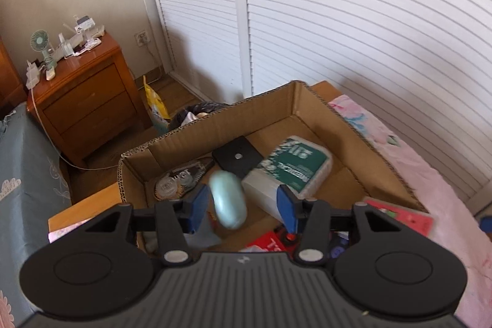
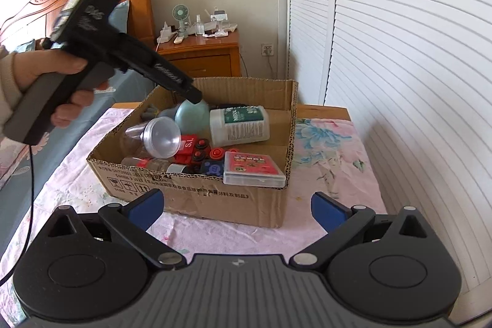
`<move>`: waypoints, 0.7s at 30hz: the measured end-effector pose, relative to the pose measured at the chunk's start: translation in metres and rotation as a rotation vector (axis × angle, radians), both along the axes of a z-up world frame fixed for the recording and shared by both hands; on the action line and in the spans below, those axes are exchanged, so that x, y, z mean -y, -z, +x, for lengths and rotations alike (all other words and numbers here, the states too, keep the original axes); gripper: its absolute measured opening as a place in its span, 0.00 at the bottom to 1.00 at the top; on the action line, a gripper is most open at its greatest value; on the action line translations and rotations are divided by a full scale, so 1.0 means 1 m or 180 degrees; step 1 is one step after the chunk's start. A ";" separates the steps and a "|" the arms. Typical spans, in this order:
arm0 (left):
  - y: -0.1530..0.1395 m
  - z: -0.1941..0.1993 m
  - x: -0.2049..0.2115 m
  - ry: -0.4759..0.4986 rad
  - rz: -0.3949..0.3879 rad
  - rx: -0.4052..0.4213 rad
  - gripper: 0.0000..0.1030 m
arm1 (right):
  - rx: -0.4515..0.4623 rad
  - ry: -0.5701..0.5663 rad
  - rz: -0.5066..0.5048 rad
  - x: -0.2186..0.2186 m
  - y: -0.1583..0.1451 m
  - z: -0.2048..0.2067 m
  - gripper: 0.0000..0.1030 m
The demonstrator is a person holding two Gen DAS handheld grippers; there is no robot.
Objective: Organize rigid objects
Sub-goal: 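Carry the card pack into the box with the right tool while the left tool carries the blue case there, then release the light-blue case into the box with the left tool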
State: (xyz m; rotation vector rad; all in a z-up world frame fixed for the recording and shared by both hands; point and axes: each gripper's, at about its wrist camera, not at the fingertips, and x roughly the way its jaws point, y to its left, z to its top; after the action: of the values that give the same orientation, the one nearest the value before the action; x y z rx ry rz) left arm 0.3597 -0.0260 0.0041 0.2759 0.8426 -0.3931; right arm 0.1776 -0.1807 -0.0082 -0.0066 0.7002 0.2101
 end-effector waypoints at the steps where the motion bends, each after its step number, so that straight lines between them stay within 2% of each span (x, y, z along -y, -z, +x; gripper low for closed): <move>1: 0.002 0.001 0.000 -0.0040 0.0018 0.0017 0.53 | -0.0006 -0.0011 0.0001 -0.001 0.001 0.000 1.00; 4: 0.000 -0.001 -0.005 -0.0126 -0.0035 0.0036 0.93 | -0.0016 -0.0040 0.0000 -0.002 0.001 0.001 1.00; 6: -0.007 -0.012 -0.010 -0.0137 -0.0115 0.0209 0.94 | -0.0017 -0.0041 -0.0013 -0.003 0.001 0.001 1.00; 9: -0.020 -0.031 -0.018 -0.0159 -0.0222 0.0335 0.95 | -0.0062 -0.0008 -0.0022 -0.004 0.000 0.003 1.00; 14: -0.037 -0.083 -0.034 -0.0282 -0.0321 0.0551 0.98 | -0.0124 0.0108 -0.0124 -0.010 -0.004 0.004 1.00; 17: -0.040 -0.119 -0.041 -0.0492 -0.0307 0.0636 0.98 | -0.0157 0.0207 -0.0219 -0.014 -0.008 0.004 1.00; 21: -0.036 -0.161 -0.052 -0.0861 -0.0360 0.0625 0.98 | -0.0174 0.0355 -0.0405 -0.022 -0.015 0.000 1.00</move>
State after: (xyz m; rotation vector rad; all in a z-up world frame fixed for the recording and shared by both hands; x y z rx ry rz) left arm 0.1987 0.0256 0.0399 0.0911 0.6512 -0.1565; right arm 0.1779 -0.1583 0.0071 -0.0834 0.7652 0.0587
